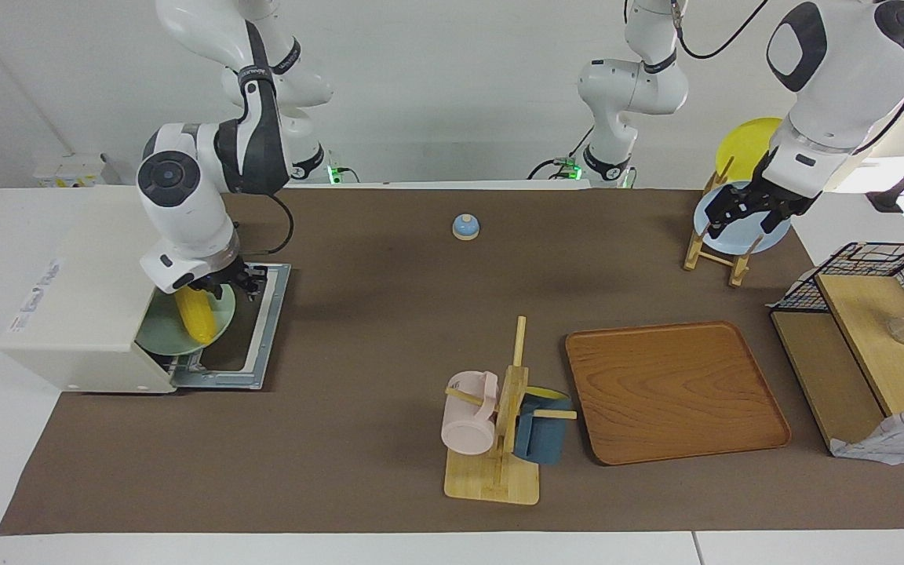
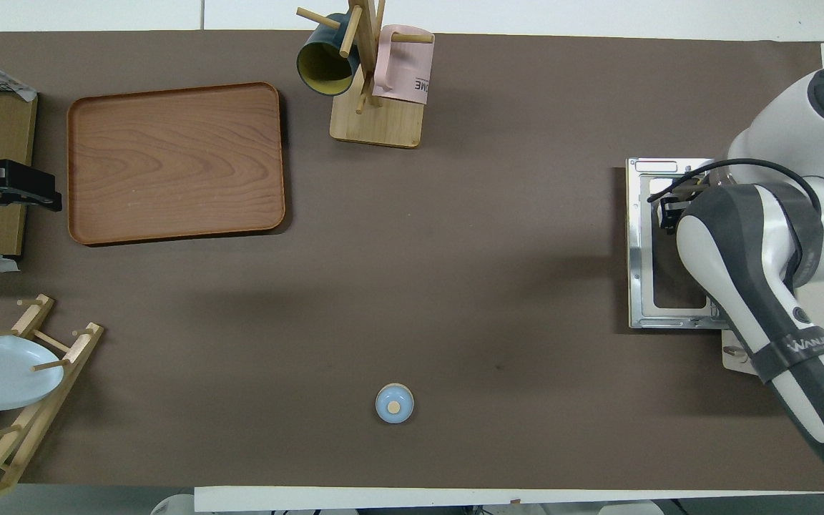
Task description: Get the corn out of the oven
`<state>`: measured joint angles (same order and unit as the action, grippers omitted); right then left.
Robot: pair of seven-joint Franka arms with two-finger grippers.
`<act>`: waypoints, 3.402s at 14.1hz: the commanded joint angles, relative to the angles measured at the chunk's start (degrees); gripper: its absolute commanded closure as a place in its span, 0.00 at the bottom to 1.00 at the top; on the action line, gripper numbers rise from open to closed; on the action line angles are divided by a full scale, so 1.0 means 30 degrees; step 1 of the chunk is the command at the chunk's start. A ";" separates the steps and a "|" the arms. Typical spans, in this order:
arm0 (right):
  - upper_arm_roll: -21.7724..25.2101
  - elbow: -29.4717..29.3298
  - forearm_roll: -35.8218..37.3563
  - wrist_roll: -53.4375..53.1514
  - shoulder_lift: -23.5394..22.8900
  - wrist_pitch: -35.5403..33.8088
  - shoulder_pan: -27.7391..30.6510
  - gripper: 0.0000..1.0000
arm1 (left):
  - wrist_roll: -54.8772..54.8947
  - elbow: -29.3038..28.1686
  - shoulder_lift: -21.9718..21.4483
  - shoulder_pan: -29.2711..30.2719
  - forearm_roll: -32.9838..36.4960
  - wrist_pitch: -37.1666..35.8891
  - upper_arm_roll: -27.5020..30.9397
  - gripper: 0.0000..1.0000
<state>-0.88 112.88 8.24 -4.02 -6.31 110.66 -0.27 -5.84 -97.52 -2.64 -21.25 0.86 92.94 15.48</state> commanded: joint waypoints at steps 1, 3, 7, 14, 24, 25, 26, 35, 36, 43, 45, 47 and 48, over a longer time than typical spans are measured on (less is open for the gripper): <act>-0.0089 0.1691 -0.0286 0.0925 0.0902 0.1139 0.0381 0.47 | 0.0100 -0.0101 -0.0233 0.0168 -0.0170 -0.0073 -0.0063 0.00; -0.0088 0.1924 -0.0286 0.1717 0.0786 0.1662 0.0703 0.52 | 0.0100 -0.0101 -0.0233 0.0168 -0.0170 -0.0044 -0.0063 0.00; -0.0059 0.2863 0.0006 0.3148 0.0552 0.3101 0.0733 0.56 | 0.0100 -0.0101 -0.0233 0.0168 -0.0170 -0.0073 -0.0063 0.00; -0.0059 0.2835 0.2727 0.3477 0.0521 0.2870 -0.0025 1.00 | 0.0100 -0.0101 -0.0233 0.0168 -0.0170 -0.0073 -0.0063 0.00; -0.0206 -1.1803 0.0603 -0.8319 -0.7760 -0.6272 -1.0802 1.00 | 0.0013 -0.0130 -0.0262 0.0197 -0.0141 -0.0306 -0.0034 0.00; -0.0206 -1.2569 -0.0103 -0.9925 -0.8872 -0.5983 -1.1911 1.00 | 0.0012 -0.0131 -0.0262 0.0197 -0.0054 -0.0365 -0.0033 0.00; -0.0206 -1.3243 -0.0255 -1.1594 -0.9753 -0.5284 -1.2735 1.00 | 0.0012 -0.0160 -0.0262 0.0342 -0.0053 -0.0366 -0.0004 0.00; -0.1554 -1.5154 -0.1799 -1.5358 -1.2457 -0.0418 -1.3975 0.59 | -0.0511 -0.1153 -0.0700 0.0871 -0.0053 -0.0075 -0.0063 0.00; -0.1553 -1.5473 -0.2273 -1.5361 -1.2312 -0.0587 -1.3683 0.55 | -0.1501 -0.1649 -0.0963 0.0755 -0.0053 0.0159 -0.0092 0.00; -0.1437 -1.0519 -0.1988 -0.8669 -0.6140 -0.4108 -0.7860 0.69 | -0.9991 -0.8270 -0.1295 -0.3538 -0.0053 0.8170 -0.1059 0.00; -0.1436 -0.6591 -0.1139 -0.7542 -0.4671 -0.2328 -0.6336 0.90 | -1.4843 -0.7549 0.1132 -0.6699 -0.0053 1.0784 -0.1059 0.00; -0.1436 -0.3395 -0.1048 -0.6929 -0.3732 0.0246 -0.5394 0.99 | -1.7934 -0.5851 0.3798 -0.9166 -0.0169 1.2080 -0.1088 0.00; -0.1407 -0.1347 -0.0932 -0.5212 -0.3147 0.2117 -0.4345 1.00 | -1.9107 -0.5089 0.4883 -1.0106 -0.0199 1.2637 -0.1088 0.00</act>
<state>-4.24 94.10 4.16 -24.72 -21.87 107.57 -17.00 -56.95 -119.24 4.16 -46.52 0.66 128.62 11.11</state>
